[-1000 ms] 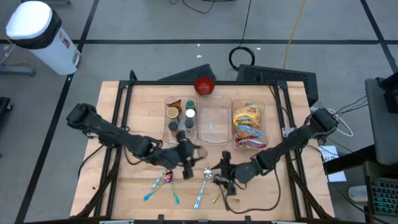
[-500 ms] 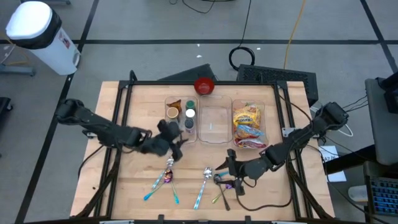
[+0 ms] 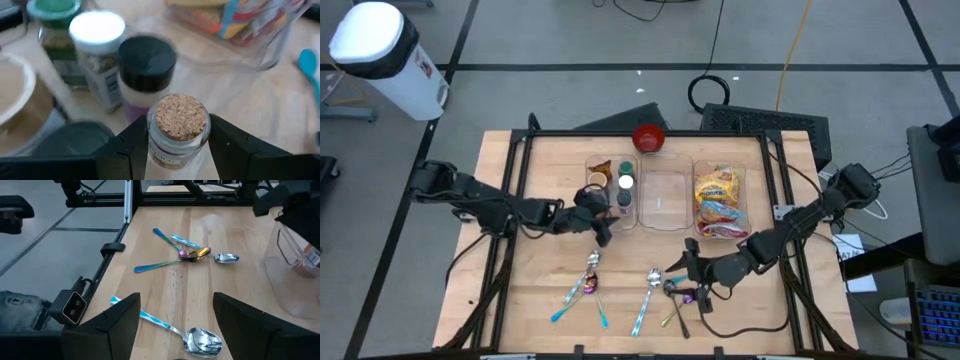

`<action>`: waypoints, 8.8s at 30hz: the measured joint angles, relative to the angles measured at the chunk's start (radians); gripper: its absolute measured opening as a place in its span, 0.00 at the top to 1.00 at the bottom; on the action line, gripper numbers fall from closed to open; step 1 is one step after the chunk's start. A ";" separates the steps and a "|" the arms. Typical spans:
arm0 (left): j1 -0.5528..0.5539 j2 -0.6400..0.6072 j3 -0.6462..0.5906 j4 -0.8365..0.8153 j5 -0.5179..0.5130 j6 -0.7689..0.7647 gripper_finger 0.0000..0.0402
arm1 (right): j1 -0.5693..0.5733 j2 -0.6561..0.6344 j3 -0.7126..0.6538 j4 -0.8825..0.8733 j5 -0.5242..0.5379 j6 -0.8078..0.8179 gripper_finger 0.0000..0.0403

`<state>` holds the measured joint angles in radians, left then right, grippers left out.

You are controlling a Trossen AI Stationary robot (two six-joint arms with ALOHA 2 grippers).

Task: Pick & Place Food Item
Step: Put the brown seasoning bottle into the left transparent bin, then adjust the left transparent bin, then put the blue spoon into the middle transparent bin

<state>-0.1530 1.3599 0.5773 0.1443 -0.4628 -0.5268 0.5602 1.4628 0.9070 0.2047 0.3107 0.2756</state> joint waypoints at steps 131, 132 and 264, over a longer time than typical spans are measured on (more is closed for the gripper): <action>-0.090 -0.287 0.070 -0.788 -0.048 -0.378 0.99 | 0.018 0.000 0.000 -0.035 -0.003 0.026 0.41; -0.119 -0.289 0.070 -0.839 -0.076 -0.444 0.98 | 0.018 0.000 0.000 -0.035 -0.003 0.026 0.41; -0.547 -0.195 -0.180 -0.139 -0.482 -0.526 0.92 | 0.215 -0.069 -0.305 0.144 -0.014 0.224 0.83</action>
<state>-0.6998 1.1648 0.3973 0.0055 -0.9446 -1.0531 0.7750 1.3939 0.6018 0.3482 0.2971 0.4994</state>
